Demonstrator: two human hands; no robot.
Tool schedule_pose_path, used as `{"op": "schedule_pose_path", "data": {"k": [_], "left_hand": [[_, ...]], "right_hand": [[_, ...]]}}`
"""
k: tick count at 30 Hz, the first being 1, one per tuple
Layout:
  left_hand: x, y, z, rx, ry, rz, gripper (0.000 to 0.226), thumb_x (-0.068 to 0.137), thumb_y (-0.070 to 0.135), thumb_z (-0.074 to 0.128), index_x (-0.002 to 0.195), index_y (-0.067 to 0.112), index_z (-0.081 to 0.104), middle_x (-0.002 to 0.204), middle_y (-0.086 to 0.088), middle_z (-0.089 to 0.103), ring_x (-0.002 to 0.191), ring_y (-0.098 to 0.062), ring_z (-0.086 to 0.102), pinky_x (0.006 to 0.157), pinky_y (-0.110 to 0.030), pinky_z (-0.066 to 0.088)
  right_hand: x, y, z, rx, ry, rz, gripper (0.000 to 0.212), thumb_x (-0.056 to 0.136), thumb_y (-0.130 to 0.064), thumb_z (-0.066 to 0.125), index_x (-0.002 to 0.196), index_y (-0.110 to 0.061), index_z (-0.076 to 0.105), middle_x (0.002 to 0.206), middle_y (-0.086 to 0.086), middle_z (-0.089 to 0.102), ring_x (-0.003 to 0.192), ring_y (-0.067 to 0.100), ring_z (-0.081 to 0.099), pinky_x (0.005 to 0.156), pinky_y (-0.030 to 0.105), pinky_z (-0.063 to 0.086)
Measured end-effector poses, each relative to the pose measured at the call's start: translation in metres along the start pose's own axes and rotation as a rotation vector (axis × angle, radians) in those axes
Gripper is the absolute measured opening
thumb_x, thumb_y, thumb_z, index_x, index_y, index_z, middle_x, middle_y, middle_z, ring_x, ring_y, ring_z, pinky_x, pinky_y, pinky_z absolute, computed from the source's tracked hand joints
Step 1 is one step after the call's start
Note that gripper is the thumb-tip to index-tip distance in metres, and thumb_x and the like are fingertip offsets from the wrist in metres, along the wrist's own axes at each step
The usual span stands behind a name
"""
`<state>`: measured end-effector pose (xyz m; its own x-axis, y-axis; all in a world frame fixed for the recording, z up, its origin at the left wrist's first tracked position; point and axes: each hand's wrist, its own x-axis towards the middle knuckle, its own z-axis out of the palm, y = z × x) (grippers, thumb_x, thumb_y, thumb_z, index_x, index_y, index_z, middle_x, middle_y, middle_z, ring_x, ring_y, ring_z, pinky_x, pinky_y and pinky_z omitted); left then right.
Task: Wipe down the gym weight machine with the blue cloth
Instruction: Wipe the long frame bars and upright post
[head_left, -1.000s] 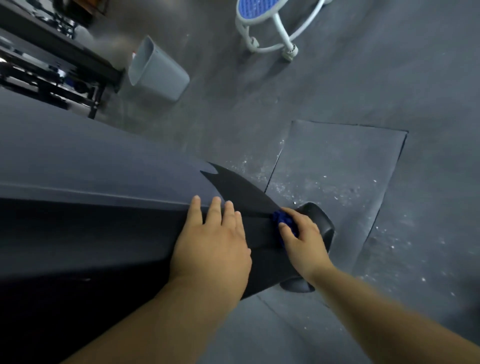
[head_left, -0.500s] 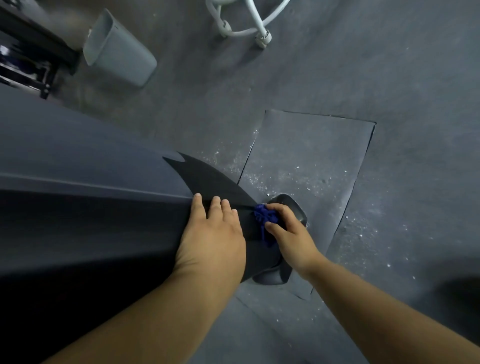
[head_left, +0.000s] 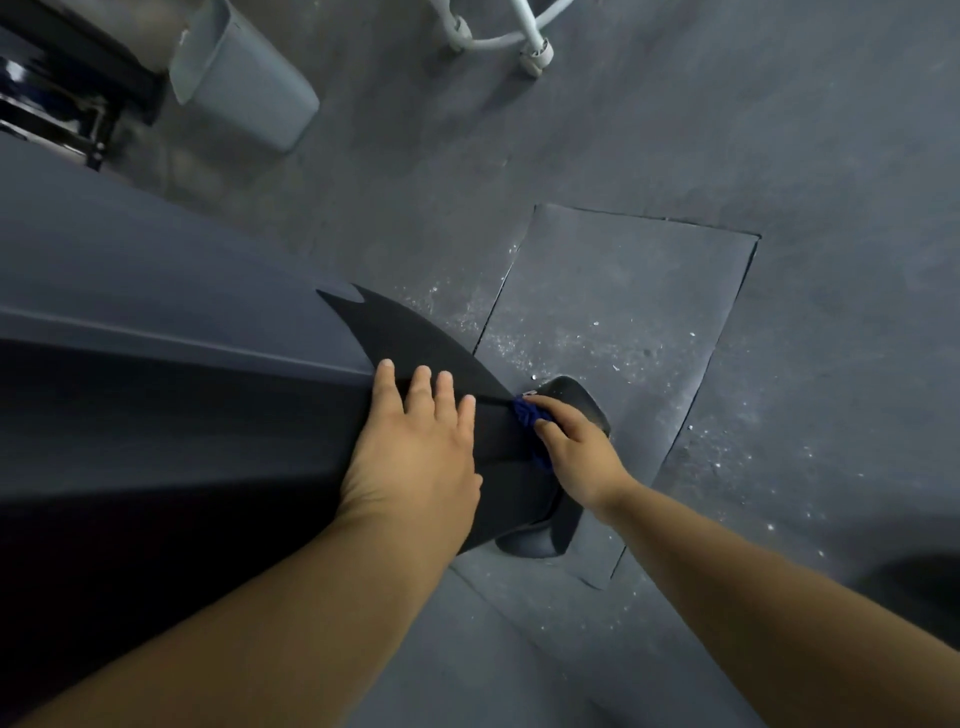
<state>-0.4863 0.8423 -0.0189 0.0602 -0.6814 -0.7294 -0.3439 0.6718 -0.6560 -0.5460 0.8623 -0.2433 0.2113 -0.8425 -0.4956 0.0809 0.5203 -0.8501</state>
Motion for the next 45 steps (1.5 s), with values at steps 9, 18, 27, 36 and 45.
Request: {"op": "schedule_pose_path", "data": {"k": [9, 18, 27, 36, 45], "left_hand": [[0.011, 0.012, 0.001, 0.004, 0.03, -0.046, 0.067, 0.105, 0.046, 0.017, 0.155, 0.005, -0.002, 0.161, -0.026, -0.001, 0.148, -0.044, 0.001, 0.118, -0.06, 0.0], [0.014, 0.014, 0.004, 0.016, 0.068, 0.002, 0.064, 0.107, 0.039, 0.018, 0.154, -0.001, 0.001, 0.16, -0.029, 0.003, 0.146, -0.05, 0.004, 0.118, -0.059, 0.004], [0.025, 0.023, 0.007, -0.002, 0.078, 0.017, 0.062, 0.107, 0.035, 0.016, 0.153, -0.003, 0.001, 0.159, -0.031, 0.003, 0.145, -0.052, 0.003, 0.117, -0.061, 0.003], [0.039, 0.03, 0.01, -0.023, 0.078, 0.033, 0.06, 0.108, 0.032, 0.018, 0.153, -0.004, 0.001, 0.159, -0.032, 0.002, 0.144, -0.054, 0.003, 0.116, -0.061, 0.003], [0.041, 0.034, 0.012, -0.014, 0.094, 0.025, 0.059, 0.108, 0.03, 0.018, 0.153, -0.006, 0.004, 0.158, -0.032, 0.005, 0.143, -0.055, 0.006, 0.116, -0.061, 0.005]], "right_hand": [[0.051, 0.015, -0.013, -0.394, -0.035, -0.1, 0.035, 0.099, -0.013, 0.05, 0.13, -0.021, 0.063, 0.134, 0.004, 0.054, 0.124, 0.025, 0.051, 0.106, 0.031, 0.037], [0.046, 0.025, -0.015, -0.643, -0.056, -0.031, 0.042, 0.105, -0.024, 0.034, 0.144, -0.022, 0.05, 0.15, 0.001, 0.039, 0.131, 0.031, 0.031, 0.112, 0.03, 0.022], [0.052, 0.022, -0.025, -0.659, 0.039, -0.181, 0.045, 0.101, -0.01, 0.038, 0.143, -0.022, 0.049, 0.154, 0.0, 0.036, 0.134, 0.03, 0.03, 0.111, 0.03, 0.024], [0.071, 0.026, -0.031, -1.023, -0.172, -0.211, 0.041, 0.101, -0.03, 0.039, 0.138, -0.043, 0.051, 0.157, -0.019, 0.027, 0.142, 0.02, 0.021, 0.112, 0.037, 0.028], [0.036, 0.041, -0.035, -0.745, 0.053, -0.184, 0.047, 0.092, -0.011, 0.048, 0.136, -0.025, 0.056, 0.142, -0.005, 0.048, 0.122, 0.026, 0.037, 0.1, 0.036, 0.041]]}}
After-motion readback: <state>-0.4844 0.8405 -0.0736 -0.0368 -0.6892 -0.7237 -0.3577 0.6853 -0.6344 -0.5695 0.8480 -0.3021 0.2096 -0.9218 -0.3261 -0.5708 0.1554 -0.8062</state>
